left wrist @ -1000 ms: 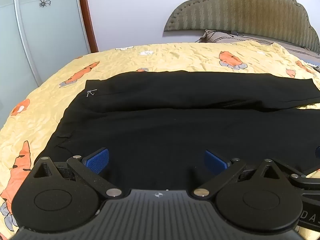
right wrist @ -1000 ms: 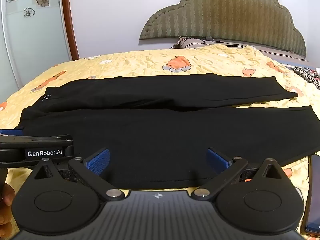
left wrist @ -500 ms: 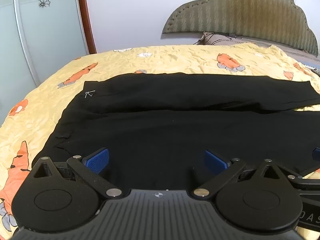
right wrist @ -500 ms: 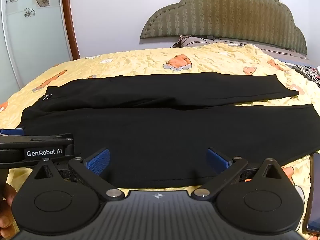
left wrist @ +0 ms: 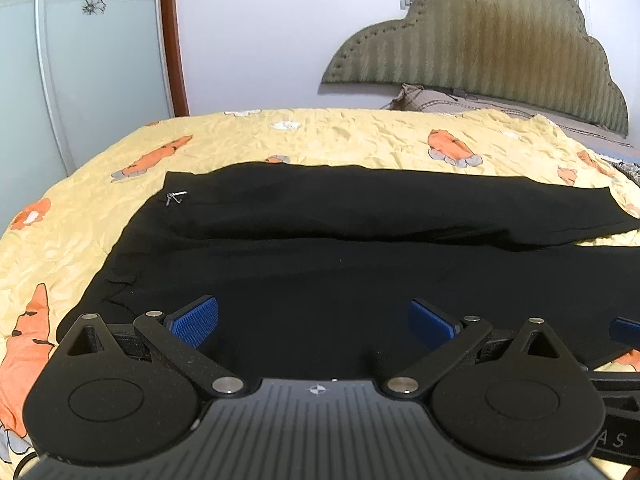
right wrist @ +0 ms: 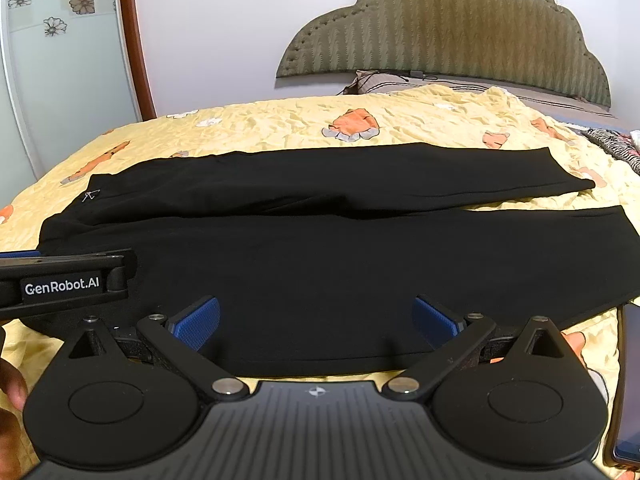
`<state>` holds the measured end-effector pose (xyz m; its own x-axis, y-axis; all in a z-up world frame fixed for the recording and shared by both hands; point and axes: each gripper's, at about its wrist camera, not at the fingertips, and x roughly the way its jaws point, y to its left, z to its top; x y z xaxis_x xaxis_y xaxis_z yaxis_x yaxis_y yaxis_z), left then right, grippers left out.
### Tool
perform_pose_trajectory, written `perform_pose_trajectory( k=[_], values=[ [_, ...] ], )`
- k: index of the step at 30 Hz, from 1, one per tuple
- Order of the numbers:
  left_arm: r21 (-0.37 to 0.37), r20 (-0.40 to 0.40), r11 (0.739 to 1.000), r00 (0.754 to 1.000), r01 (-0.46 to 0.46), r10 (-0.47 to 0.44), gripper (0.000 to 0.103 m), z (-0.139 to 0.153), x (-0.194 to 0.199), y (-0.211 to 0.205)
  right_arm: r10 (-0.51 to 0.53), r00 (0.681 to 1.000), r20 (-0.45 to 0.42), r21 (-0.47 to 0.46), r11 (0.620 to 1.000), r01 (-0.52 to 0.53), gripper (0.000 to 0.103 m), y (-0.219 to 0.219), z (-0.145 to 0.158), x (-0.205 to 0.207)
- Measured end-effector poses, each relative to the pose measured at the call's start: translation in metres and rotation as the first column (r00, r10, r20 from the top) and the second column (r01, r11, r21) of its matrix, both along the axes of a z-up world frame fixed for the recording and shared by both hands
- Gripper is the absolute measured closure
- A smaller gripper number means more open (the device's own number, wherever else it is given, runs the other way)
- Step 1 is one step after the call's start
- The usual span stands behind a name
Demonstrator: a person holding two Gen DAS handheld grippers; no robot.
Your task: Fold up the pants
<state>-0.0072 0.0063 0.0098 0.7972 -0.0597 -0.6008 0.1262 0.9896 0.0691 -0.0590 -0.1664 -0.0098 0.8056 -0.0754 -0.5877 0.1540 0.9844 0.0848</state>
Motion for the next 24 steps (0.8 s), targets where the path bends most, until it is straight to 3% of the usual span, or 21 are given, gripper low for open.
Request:
perform_pose_trajectory(
  k=[7, 15, 24],
  values=[
    [0.026, -0.062, 1.0, 0.998, -0.007, 0.009, 0.001, -0.004, 0.008, 0.0, -0.001, 1.0, -0.004, -0.006, 1.0, 0.001, 0.0, 0.001, 0.0, 0.001],
    [0.077, -0.062, 0.995, 0.996, -0.056, 0.06, 0.001, -0.008, 0.012, 0.0, -0.003, 1.0, -0.004, 0.014, 1.0, 0.003, 0.0, -0.001, 0.0, 0.003],
    [0.079, -0.051, 0.995, 0.997, -0.061, 0.065, 0.0, -0.009, 0.015, 0.003, -0.007, 1.0, 0.03, 0.026, 1.0, 0.006, 0.0, -0.002, 0.006, 0.006]
  ],
)
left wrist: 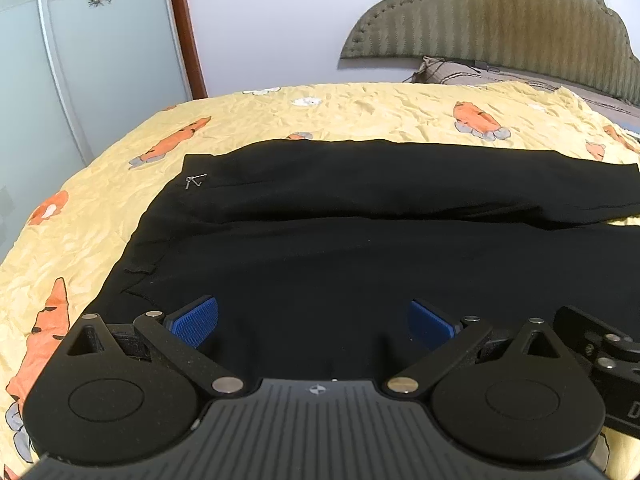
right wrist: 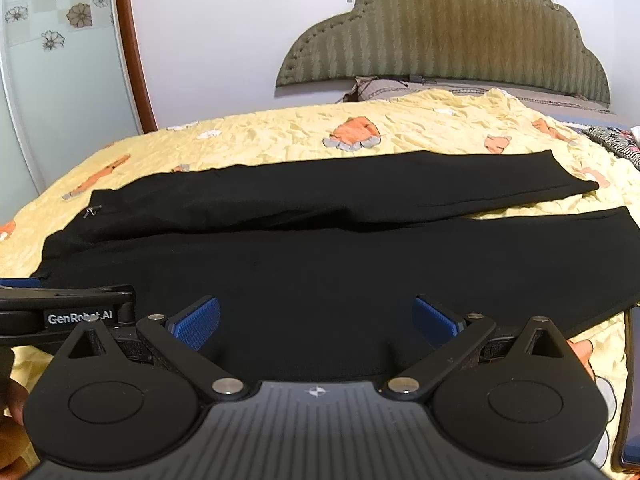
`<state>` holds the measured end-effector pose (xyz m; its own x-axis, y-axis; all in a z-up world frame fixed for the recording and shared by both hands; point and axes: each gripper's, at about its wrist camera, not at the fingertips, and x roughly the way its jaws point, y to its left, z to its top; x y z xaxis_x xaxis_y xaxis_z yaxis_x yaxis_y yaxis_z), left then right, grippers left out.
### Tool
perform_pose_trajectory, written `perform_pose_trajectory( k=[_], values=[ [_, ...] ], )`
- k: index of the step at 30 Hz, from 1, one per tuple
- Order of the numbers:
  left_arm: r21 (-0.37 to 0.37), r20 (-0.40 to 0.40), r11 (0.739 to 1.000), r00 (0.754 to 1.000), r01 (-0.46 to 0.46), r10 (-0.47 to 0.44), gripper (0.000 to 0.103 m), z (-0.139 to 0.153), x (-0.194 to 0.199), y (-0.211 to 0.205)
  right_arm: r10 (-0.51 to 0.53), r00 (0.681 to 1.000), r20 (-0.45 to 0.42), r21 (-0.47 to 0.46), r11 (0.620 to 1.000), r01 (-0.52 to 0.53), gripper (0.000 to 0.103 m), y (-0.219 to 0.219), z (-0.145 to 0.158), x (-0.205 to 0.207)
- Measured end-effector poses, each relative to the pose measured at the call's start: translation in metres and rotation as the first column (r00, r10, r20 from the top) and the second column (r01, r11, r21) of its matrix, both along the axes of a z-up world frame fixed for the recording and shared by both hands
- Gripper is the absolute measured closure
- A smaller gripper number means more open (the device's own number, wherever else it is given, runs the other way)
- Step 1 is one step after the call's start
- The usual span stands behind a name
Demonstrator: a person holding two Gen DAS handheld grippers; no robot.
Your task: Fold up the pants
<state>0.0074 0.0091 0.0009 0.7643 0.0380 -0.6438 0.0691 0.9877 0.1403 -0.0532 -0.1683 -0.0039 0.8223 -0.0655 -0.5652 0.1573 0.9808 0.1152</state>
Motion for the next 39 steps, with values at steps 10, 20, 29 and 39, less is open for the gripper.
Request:
perform_pose_trajectory(
  k=[10, 20, 29, 39],
  values=[
    [0.015, -0.007, 1.0, 1.0, 0.002, -0.002, 0.001, -0.006, 0.004, 0.0, 0.013, 1.0, 0.004, -0.037, 0.999, -0.013, 0.0, 0.002, -0.005, 0.001],
    [0.001, -0.011, 1.0, 1.0, 0.017, -0.017, 0.001, -0.007, 0.004, -0.001, -0.009, 1.0, -0.01, -0.055, 0.998, 0.008, 0.0, 0.001, -0.008, 0.005],
    [-0.011, -0.016, 1.0, 1.0, -0.008, 0.008, 0.001, -0.006, 0.007, 0.004, -0.002, 1.0, 0.027, -0.069, 0.998, 0.004, 0.0, 0.0, -0.006, 0.003],
    [-0.017, -0.022, 1.0, 1.0, 0.007, -0.007, 0.001, -0.009, 0.008, -0.001, 0.0, 1.0, 0.021, -0.01, 1.0, 0.001, 0.0, -0.012, -0.007, 0.007]
  ],
)
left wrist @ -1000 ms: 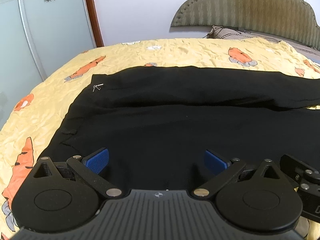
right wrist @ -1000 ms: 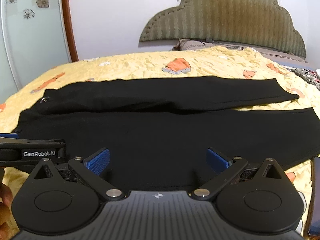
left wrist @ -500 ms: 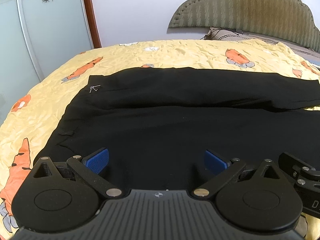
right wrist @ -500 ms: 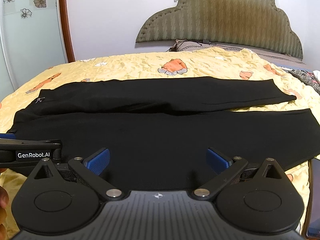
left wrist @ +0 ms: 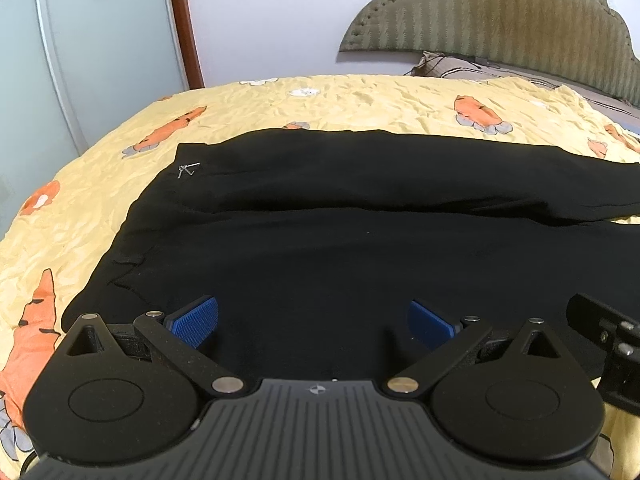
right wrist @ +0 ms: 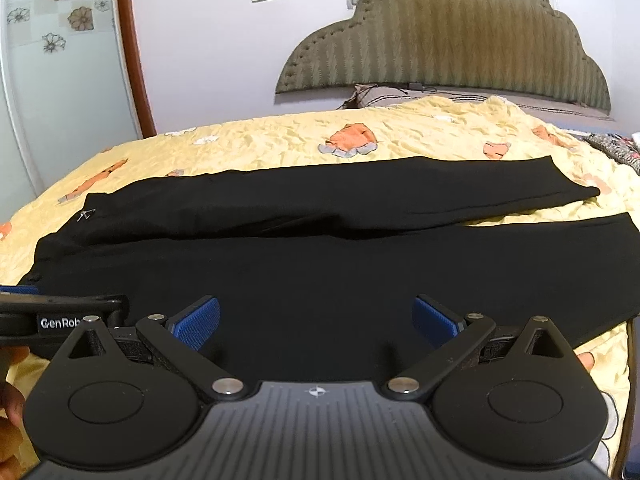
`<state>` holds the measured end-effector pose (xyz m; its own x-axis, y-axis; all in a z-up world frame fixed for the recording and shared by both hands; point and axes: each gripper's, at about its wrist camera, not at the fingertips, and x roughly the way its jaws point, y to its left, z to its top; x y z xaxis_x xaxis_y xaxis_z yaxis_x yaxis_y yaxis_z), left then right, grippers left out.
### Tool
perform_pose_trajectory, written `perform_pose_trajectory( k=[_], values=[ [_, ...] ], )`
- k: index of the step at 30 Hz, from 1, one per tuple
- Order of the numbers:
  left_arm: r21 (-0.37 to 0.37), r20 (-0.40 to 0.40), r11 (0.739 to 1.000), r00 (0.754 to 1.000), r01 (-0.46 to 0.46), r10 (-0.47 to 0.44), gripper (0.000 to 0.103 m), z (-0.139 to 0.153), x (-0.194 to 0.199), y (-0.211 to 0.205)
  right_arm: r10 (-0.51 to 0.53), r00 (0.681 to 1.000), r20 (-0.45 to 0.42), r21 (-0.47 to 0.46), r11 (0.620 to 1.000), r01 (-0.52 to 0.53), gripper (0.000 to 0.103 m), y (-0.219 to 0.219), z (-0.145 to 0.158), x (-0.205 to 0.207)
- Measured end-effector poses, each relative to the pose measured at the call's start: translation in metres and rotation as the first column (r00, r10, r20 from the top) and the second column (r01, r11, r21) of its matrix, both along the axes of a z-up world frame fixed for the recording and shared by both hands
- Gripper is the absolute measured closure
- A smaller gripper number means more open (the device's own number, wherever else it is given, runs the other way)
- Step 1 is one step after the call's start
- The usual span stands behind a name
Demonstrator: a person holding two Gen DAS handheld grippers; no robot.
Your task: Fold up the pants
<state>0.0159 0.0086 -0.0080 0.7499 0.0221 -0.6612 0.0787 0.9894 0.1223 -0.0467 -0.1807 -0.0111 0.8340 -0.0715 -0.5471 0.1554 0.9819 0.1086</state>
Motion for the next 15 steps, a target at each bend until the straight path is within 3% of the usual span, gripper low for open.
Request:
perform_pose_trajectory(
  k=[7, 15],
  values=[
    [-0.007, -0.003, 1.0, 1.0, 0.003, -0.003, 0.001, -0.0041, 0.0024, -0.0025, -0.029, 1.0, -0.009, 0.0, 1.0, 0.029, 0.0, -0.0098, -0.0023, -0.0008],
    [0.007, -0.012, 1.0, 1.0, 0.001, -0.001, 0.001, -0.0072, 0.0059, -0.0036, 0.005, 0.999, 0.035, -0.033, 0.999, -0.004, 0.0, -0.0103, 0.0007, -0.0048]
  ],
)
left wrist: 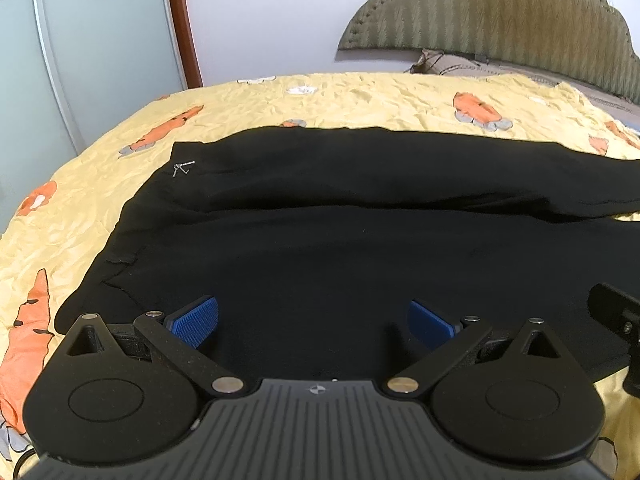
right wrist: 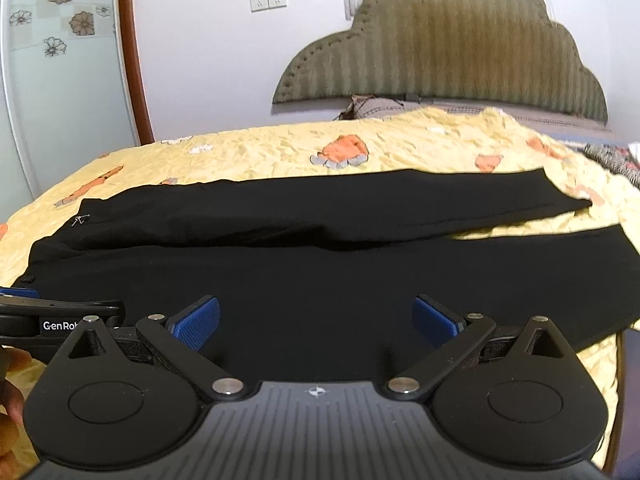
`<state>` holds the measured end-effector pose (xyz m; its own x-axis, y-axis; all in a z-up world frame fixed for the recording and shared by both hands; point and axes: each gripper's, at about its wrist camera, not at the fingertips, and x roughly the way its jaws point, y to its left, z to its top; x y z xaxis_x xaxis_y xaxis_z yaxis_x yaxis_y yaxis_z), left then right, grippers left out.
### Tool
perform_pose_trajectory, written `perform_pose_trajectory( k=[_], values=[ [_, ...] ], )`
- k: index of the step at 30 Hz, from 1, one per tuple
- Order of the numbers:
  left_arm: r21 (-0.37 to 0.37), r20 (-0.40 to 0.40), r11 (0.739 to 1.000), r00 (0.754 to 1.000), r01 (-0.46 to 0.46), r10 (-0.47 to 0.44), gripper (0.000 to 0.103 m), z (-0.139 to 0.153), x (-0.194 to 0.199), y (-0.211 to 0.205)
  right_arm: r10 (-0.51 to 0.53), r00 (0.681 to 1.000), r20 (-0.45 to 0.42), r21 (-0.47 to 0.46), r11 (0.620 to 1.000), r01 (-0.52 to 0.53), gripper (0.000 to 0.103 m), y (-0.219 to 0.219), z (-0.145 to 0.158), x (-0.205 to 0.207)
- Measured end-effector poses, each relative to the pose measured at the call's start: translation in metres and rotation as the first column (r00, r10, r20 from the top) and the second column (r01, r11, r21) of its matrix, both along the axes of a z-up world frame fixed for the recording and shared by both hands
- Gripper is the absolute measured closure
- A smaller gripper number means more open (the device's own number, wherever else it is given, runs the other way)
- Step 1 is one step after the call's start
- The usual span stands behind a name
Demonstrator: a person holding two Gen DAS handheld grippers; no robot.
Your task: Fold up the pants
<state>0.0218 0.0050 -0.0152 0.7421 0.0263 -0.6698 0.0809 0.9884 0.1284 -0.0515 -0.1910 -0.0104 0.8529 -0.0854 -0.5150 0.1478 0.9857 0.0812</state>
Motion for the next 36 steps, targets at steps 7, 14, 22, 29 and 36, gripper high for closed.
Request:
perform_pose_trajectory(
  k=[7, 14, 22, 29, 36],
  values=[
    [0.01, 0.006, 1.0, 1.0, -0.005, 0.005, 0.001, 0.003, 0.001, -0.001, -0.022, 0.987, 0.158, 0.01, 1.0, 0.021, 0.0, -0.003, 0.017, -0.017],
    [0.009, -0.001, 1.0, 1.0, -0.011, 0.012, 0.001, 0.004, 0.003, 0.004, 0.039, 0.999, 0.009, -0.067, 0.997, -0.038, 0.0, 0.01, 0.005, 0.005],
    [0.002, 0.0, 1.0, 1.0, -0.016, 0.016, 0.001, 0.006, 0.011, 0.014, 0.098, 0.995, 0.026, -0.125, 0.988, -0.094, 0.0, 0.03, 0.017, 0.021],
    [0.014, -0.009, 1.0, 1.0, -0.025, 0.025, 0.001, 0.003, 0.019, 0.021, 0.154, 0.988, -0.002, -0.116, 0.981, -0.154, 0.0, 0.036, 0.013, 0.026],
    [0.029, -0.01, 0.999, 1.0, -0.022, 0.023, 0.001, 0.002, 0.027, 0.024, 0.196, 0.98, 0.016, -0.114, 0.975, -0.193, 0.0, 0.041, 0.026, 0.04]
  ],
)
